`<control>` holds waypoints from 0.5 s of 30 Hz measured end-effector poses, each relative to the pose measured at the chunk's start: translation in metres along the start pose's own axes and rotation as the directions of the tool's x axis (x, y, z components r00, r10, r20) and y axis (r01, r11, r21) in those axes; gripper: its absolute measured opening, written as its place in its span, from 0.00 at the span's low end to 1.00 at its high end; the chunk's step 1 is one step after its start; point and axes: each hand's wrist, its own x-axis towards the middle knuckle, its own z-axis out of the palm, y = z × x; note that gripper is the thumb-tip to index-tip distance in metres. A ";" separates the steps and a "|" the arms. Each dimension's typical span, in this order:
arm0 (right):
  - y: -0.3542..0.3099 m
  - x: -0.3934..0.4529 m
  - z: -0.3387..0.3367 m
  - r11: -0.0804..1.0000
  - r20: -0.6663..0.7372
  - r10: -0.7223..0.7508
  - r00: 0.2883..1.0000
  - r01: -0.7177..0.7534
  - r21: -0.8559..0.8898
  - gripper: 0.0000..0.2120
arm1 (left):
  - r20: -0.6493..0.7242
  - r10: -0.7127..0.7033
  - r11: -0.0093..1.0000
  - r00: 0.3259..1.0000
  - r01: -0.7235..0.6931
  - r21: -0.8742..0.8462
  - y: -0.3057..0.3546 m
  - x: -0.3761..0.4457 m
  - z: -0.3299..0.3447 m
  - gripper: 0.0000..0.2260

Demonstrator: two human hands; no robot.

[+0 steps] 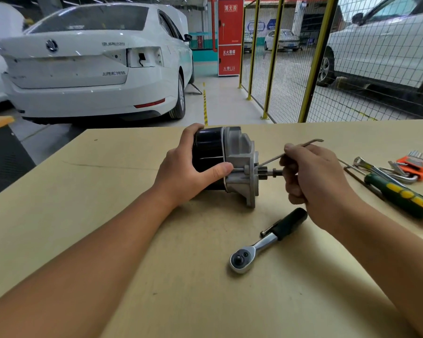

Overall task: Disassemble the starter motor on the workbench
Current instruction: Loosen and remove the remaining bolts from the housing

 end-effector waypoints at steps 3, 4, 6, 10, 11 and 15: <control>0.003 -0.003 0.003 0.989 -0.010 0.009 1.000 -0.008 0.144 0.10 | 0.002 0.008 1.000 1.000 -0.008 0.001 0.000 0.000 0.001 0.43; 0.004 -0.004 0.003 0.983 -0.015 0.005 1.000 -0.003 0.182 0.08 | 0.001 0.006 1.000 1.000 -0.006 -0.001 0.000 -0.001 0.001 0.43; 0.005 -0.004 0.002 0.969 -0.030 -0.016 0.999 0.023 0.248 0.04 | -0.001 -0.001 1.000 1.000 0.001 -0.003 0.001 -0.001 0.000 0.43; 0.006 -0.001 -0.006 0.962 -0.026 -0.114 0.993 0.117 0.246 0.10 | 0.000 0.003 1.000 1.000 -0.003 0.000 0.001 -0.001 0.000 0.42; 0.004 -0.001 -0.007 0.975 -0.007 -0.159 0.987 0.158 0.157 0.08 | 0.001 0.004 1.000 1.000 -0.004 0.000 0.001 -0.001 0.000 0.42; -0.007 0.009 -0.023 0.982 0.095 -0.139 0.986 0.149 -0.118 0.24 | 0.004 0.010 1.000 1.000 -0.010 0.000 0.000 -0.001 0.000 0.43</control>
